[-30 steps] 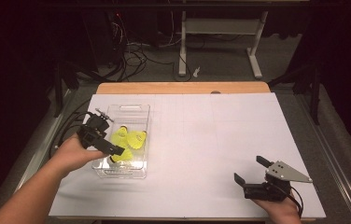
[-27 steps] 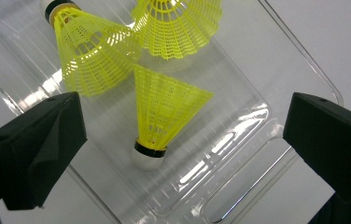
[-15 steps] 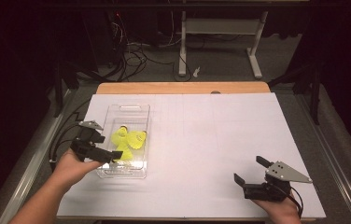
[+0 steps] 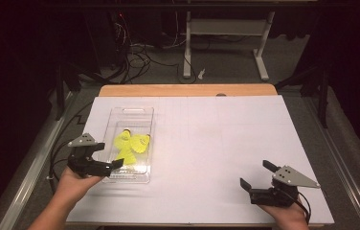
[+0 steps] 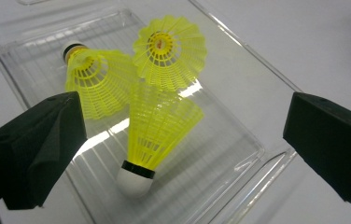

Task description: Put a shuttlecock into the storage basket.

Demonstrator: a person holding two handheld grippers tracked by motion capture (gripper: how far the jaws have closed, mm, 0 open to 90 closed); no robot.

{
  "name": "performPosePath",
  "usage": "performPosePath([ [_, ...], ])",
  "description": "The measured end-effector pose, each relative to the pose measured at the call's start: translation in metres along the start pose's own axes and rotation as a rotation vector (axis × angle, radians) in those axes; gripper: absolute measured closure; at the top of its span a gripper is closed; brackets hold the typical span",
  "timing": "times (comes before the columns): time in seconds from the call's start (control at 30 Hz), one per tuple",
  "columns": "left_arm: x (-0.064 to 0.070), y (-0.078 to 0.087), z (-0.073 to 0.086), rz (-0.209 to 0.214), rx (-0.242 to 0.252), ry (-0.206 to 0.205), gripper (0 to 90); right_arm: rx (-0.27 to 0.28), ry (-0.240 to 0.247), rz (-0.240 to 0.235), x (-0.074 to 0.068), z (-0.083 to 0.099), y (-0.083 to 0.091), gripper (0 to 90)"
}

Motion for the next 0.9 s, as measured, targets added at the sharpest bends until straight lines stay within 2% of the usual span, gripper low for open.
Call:
performPosePath([
  [0.17, 0.006, 0.002, 0.000, 0.013, 0.061, -0.003, 0.8, 0.003, 0.004, 0.004, 0.001, 0.000, 0.000, 0.5],
  [0.33, 0.007, 0.002, 0.007, -0.002, 0.116, -0.018, 0.8, 0.007, -0.003, 0.011, 0.002, 0.001, 0.000, 0.4],
  [0.4, 0.008, 0.002, 0.011, -0.013, 0.140, -0.041, 0.8, 0.009, -0.004, 0.015, 0.003, 0.001, 0.000, 0.3],
  [0.5, 0.009, 0.003, 0.014, -0.005, 0.167, -0.037, 0.8, 0.018, -0.008, 0.018, 0.003, 0.001, 0.001, 0.2],
  [0.57, 0.009, 0.005, 0.015, -0.009, 0.176, -0.051, 0.8, 0.021, -0.013, 0.022, 0.004, 0.000, 0.001, 0.2],
  [0.7, 0.007, 0.013, 0.015, -0.021, 0.238, -0.058, 0.8, 0.033, -0.014, 0.027, 0.004, -0.001, 0.001, 0.2],
  [0.77, 0.009, 0.015, 0.019, 0.016, 0.247, -0.058, 0.8, 0.043, -0.018, 0.027, 0.003, -0.003, 0.001, 0.2],
  [0.83, 0.007, 0.015, 0.027, 0.015, 0.236, -0.054, 0.8, 0.054, -0.017, 0.028, 0.003, -0.004, 0.002, 0.2],
  [0.9, 0.006, 0.013, 0.034, 0.003, 0.218, -0.082, 0.6, 0.067, -0.022, 0.035, 0.004, -0.006, 0.003, 0.2],
])
Point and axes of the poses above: each handheld gripper's, and its own axes: y roughly backward along the jaws, z roughly out of its underside, x roughly to its right, the point moved 9 cm from there along -y, roughly forward along the jaws, and after that the axes turned 13 degrees about x, right-handed, at the moved point
